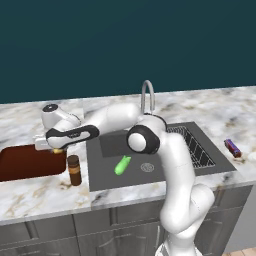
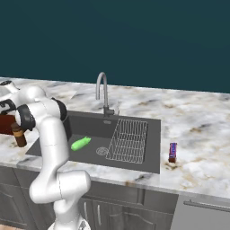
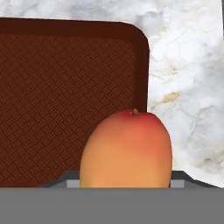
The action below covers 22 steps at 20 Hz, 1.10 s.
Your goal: Pick up all produce items and place them in the sink. Turn on the sink faucet to wash them. Then turn the sink off and put them in the tray.
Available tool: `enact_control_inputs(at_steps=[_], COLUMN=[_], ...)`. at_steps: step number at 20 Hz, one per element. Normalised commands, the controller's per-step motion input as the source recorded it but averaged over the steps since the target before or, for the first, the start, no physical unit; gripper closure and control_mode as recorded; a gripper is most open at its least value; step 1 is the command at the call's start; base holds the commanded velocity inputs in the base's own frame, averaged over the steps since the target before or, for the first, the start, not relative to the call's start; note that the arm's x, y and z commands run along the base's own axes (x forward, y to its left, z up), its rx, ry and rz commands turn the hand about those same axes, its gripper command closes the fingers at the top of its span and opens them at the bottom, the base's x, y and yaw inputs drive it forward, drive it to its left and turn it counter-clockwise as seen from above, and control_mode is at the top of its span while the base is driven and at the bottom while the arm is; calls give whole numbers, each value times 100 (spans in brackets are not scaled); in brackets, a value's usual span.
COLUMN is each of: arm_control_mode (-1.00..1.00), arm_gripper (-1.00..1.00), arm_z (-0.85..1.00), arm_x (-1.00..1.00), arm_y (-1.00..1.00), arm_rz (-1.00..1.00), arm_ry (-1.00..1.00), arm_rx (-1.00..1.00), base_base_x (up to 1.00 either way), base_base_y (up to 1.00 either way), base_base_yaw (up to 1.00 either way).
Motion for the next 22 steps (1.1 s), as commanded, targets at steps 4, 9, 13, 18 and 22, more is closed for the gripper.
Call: enact_control_inputs(at_steps=[4,9,13,18,22], arm_control_mode=[-100,-100,-100,-100,-100], arm_gripper=[100,100,100,100,100], arm_z=[-8,-6,-3,-4,-1], arm_x=[10,7,3,2,0], arm_y=[1,5,1,3,3], arm_rz=[0,0,0,0,0], arm_ry=[0,0,0,1,2], arm_rx=[0,0,0,0,0], base_base_x=[0,0,0,0,0], base_base_y=[0,0,0,0,0], base_base_yaw=[0,0,0,0,0])
